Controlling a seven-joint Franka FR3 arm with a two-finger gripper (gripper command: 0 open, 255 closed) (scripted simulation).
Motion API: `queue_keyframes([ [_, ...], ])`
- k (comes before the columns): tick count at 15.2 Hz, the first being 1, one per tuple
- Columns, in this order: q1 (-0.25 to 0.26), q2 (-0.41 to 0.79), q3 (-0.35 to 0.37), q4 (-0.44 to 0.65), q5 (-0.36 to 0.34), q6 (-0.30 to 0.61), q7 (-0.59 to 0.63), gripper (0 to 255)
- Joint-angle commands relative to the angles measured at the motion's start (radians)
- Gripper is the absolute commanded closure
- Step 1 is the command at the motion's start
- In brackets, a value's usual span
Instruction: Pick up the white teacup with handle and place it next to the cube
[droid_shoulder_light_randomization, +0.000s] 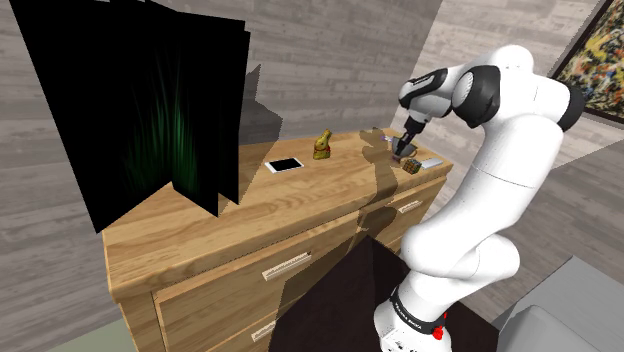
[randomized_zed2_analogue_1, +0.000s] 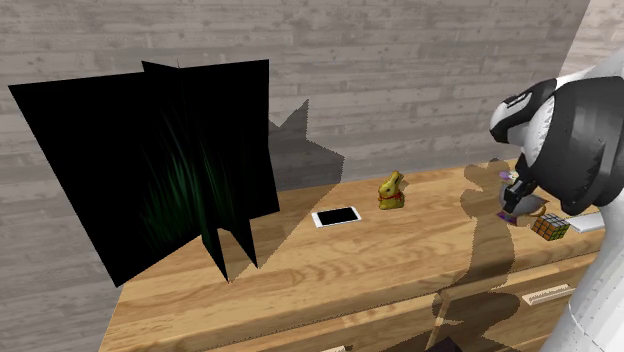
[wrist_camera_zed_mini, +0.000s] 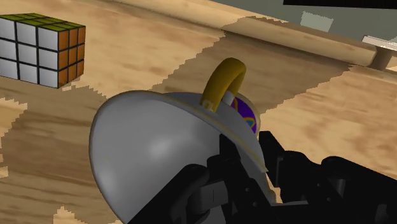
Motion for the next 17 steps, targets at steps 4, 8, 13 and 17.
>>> queue_keyframes([
  [4, -0.001, 0.020, 0.002, -0.045, 0.010, 0.064, -0.010, 255],
  [8, -0.003, 0.043, 0.004, -0.071, 0.020, 0.113, -0.018, 255],
  [13, -0.005, 0.076, 0.008, -0.099, 0.035, 0.172, -0.031, 255],
  [17, -0.008, 0.104, 0.012, -0.116, 0.048, 0.216, -0.041, 255],
])
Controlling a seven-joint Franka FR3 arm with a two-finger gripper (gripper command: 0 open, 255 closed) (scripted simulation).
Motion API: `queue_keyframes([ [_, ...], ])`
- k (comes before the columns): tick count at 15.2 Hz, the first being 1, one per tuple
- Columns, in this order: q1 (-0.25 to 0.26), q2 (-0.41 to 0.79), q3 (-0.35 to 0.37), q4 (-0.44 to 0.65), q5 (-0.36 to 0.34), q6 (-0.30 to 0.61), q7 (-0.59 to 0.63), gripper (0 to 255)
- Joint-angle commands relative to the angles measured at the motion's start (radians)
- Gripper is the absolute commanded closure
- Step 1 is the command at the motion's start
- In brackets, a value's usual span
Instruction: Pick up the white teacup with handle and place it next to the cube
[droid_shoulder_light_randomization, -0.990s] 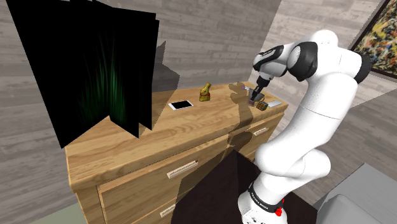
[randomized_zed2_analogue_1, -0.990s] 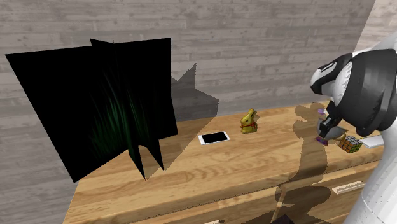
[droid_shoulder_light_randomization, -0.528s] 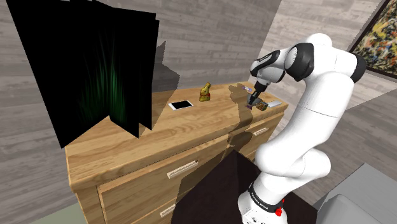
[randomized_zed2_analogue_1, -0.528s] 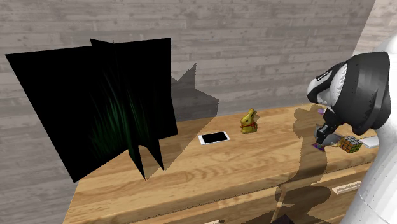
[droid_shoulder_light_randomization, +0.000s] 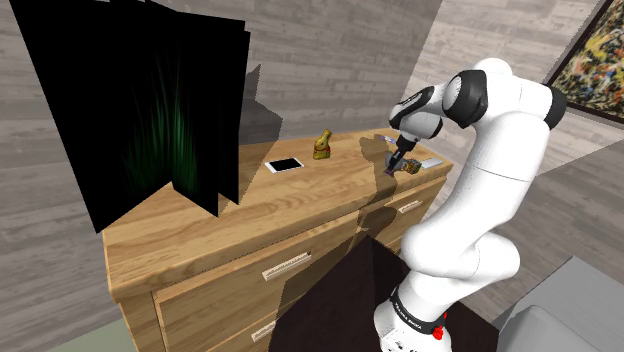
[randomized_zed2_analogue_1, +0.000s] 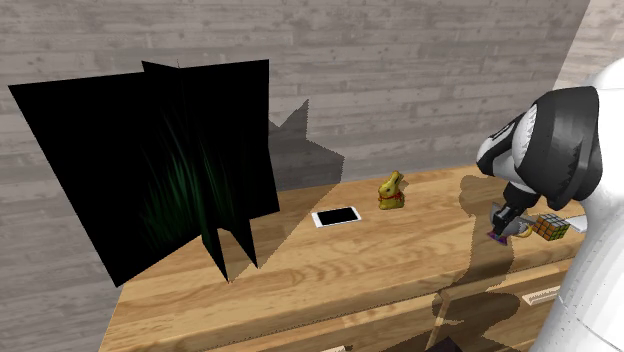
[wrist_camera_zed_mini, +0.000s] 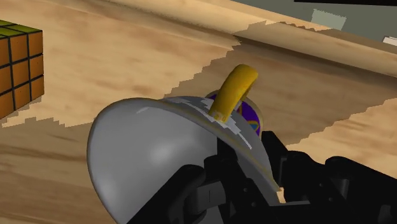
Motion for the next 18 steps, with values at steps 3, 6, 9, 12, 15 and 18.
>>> queue_keyframes([
  [3, -0.003, 0.018, 0.000, -0.005, 0.003, 0.008, -0.003, 255],
  [6, -0.003, 0.018, 0.000, -0.005, 0.003, 0.008, -0.003, 255],
  [9, -0.004, 0.018, 0.000, -0.013, 0.004, 0.016, -0.005, 0],
  [12, -0.003, 0.017, 0.000, -0.016, 0.003, 0.017, -0.005, 0],
  [15, 0.000, -0.025, -0.006, 0.008, -0.015, -0.046, 0.009, 0],
  [18, 0.002, -0.061, -0.011, 0.024, -0.029, -0.097, 0.018, 0],
])
